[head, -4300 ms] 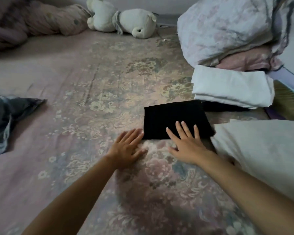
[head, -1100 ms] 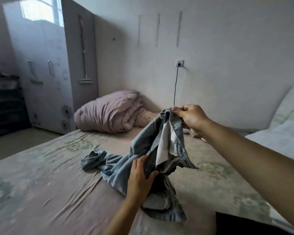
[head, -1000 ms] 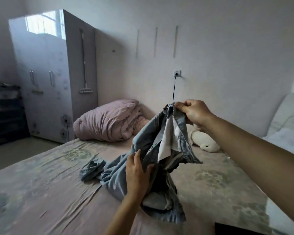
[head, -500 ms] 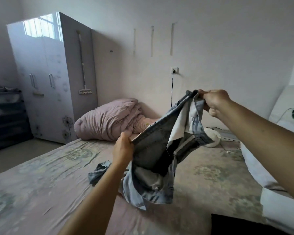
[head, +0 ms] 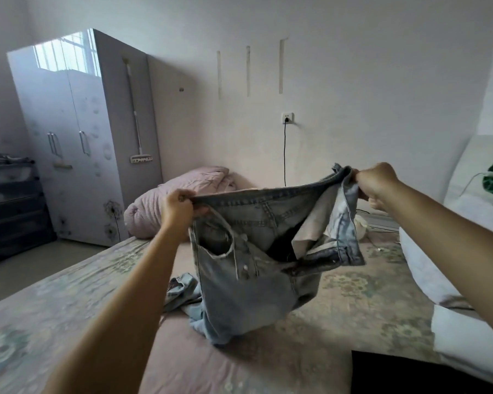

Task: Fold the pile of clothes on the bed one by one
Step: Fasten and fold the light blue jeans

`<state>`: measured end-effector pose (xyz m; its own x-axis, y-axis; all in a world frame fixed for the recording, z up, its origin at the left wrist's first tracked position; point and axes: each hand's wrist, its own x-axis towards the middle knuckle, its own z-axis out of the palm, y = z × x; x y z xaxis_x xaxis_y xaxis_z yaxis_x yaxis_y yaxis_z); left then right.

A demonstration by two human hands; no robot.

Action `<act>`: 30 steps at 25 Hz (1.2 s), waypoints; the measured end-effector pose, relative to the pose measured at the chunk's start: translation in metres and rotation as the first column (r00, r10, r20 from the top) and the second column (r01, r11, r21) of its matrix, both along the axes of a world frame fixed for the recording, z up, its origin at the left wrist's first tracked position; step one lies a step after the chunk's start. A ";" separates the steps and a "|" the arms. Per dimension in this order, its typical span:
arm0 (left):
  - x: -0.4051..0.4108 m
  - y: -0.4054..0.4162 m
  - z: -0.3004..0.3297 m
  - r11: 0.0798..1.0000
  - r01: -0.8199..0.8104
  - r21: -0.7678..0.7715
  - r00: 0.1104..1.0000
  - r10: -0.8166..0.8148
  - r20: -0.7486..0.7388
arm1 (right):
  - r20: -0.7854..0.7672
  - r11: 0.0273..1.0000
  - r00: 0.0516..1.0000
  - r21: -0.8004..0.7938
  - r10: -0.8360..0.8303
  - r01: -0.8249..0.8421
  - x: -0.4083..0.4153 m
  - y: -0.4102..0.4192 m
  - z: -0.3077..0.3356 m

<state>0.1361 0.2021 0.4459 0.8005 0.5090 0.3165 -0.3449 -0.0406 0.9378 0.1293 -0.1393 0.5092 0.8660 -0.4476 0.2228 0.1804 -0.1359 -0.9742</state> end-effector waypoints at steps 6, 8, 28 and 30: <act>0.003 0.022 0.045 0.728 0.112 0.676 0.993 -0.115 -0.041 | 0.110 0.925 0.987 0.352 0.114 -0.146 0.002 -0.016 -0.006; 0.006 0.030 0.041 0.519 0.051 0.853 0.998 -0.052 -0.029 | 0.172 0.872 0.970 0.432 0.170 -0.230 -0.001 -0.017 -0.003; -0.006 0.037 0.087 0.320 -0.314 0.894 0.941 0.230 0.249 | 0.226 0.617 0.968 -0.779 0.111 0.112 0.020 -0.024 0.029; -0.004 0.039 0.100 0.503 -0.264 0.823 0.964 0.158 0.213 | 0.303 0.797 0.925 -0.604 0.230 0.000 0.014 -0.014 0.048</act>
